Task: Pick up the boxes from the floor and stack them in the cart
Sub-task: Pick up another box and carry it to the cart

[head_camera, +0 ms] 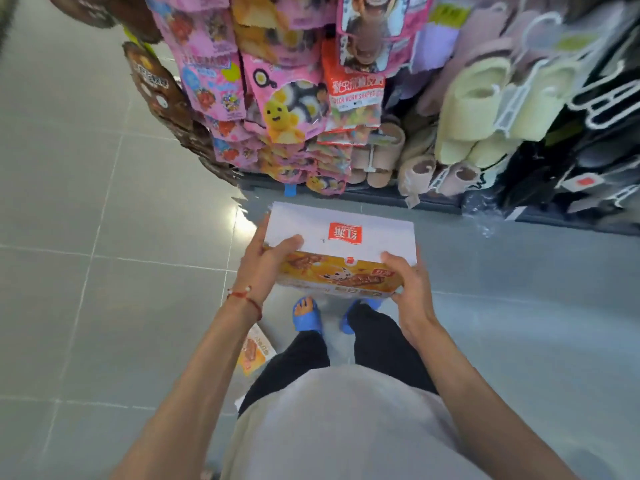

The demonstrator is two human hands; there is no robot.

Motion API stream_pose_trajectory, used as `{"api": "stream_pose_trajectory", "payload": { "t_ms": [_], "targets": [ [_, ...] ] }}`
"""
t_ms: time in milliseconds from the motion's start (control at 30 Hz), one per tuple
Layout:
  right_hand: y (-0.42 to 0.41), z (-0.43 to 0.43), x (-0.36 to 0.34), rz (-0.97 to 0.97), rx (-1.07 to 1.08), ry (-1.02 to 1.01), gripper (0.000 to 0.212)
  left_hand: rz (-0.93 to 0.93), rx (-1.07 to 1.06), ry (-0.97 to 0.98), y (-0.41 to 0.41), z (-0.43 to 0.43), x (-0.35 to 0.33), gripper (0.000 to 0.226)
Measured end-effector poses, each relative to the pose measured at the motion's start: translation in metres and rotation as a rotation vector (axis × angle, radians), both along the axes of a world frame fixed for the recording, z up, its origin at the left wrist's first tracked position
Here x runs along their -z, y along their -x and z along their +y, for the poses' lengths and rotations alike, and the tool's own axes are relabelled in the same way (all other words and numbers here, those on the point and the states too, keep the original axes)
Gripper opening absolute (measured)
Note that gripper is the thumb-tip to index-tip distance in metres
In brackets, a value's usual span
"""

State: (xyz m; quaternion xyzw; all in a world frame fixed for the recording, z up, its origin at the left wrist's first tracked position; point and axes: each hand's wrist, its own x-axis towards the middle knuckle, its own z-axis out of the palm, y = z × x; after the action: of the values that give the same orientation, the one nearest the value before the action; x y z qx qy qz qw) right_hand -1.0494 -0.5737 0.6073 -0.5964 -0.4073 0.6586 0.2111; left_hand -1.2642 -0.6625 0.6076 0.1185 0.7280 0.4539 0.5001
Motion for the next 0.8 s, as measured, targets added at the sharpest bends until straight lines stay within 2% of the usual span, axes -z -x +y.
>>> {"api": "stream_pose_trajectory", "payload": {
  "t_ms": [200,267,400,500,633,800],
  "targets": [
    [-0.052,-0.016,-0.027,0.069,0.181,-0.073,0.039,-0.068,0.111,-0.04,-0.045,0.016,-0.021,0.045],
    [-0.072,-0.021,-0.03,0.059,0.237,-0.088,0.041,-0.071,0.134,-0.04,-0.065,0.023,-0.024,0.047],
    [-0.122,-0.03,-0.033,0.076,0.369,-0.11,0.059,-0.046,0.194,-0.058,-0.116,0.04,-0.034,0.043],
    [-0.165,-0.036,-0.039,0.099,0.463,-0.144,0.056,-0.005,0.271,-0.071,-0.161,0.055,-0.041,0.049],
    [-0.233,-0.046,-0.044,0.125,0.6,-0.166,0.057,0.036,0.367,-0.138,-0.236,0.078,-0.056,0.038],
    [-0.328,-0.062,-0.05,0.116,0.738,-0.23,0.053,0.035,0.516,-0.199,-0.336,0.091,-0.064,0.047]
  ]
}}
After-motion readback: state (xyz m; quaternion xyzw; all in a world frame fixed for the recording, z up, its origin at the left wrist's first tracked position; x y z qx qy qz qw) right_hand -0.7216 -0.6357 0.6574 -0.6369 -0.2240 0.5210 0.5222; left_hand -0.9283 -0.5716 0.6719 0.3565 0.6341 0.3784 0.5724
